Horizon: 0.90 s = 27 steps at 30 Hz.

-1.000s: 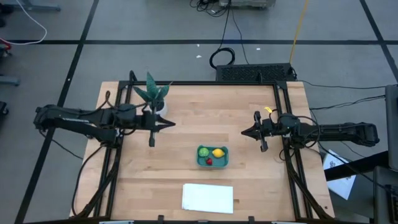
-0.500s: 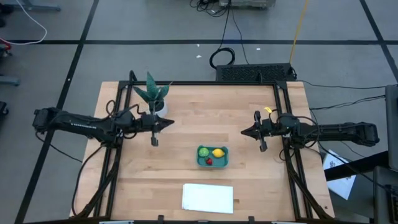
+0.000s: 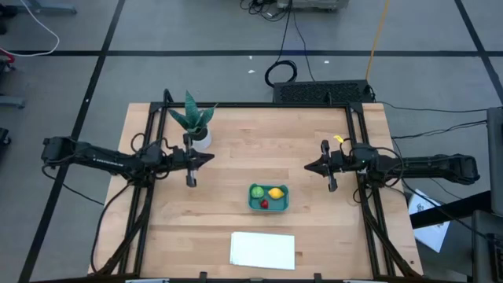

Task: Pick and placing Produce into tupperware
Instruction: Adjust the blue bin

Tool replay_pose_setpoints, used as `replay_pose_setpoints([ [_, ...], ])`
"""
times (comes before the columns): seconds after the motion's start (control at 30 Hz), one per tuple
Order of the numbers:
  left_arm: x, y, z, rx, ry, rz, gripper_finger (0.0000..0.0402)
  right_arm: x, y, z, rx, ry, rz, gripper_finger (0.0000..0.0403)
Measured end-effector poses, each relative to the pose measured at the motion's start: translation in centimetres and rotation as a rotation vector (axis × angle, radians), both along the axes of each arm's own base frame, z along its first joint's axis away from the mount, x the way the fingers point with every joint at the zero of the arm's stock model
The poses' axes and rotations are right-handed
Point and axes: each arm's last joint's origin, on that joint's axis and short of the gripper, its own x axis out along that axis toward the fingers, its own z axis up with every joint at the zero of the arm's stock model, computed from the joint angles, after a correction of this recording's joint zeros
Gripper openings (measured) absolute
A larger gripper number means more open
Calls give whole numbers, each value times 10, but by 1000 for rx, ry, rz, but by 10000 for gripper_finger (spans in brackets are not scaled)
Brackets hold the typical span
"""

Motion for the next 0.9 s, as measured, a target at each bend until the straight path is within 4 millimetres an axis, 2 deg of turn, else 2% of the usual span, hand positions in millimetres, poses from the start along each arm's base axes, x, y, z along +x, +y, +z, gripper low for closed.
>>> replay_pose_setpoints([
  [0.3,-1,12,-6,-3,54,57,0,0,-1,7,3,-74,-42,0],
  [0.6,-7,37,-3,-2,24,-48,0,0,-4,12,6,-125,-91,0],
  [0.77,-11,29,8,68,-62,-103,0,-1,-4,13,18,-127,-94,0],
  [0.9,-16,22,14,114,-82,-69,0,-2,-4,15,30,-143,-93,0],
])
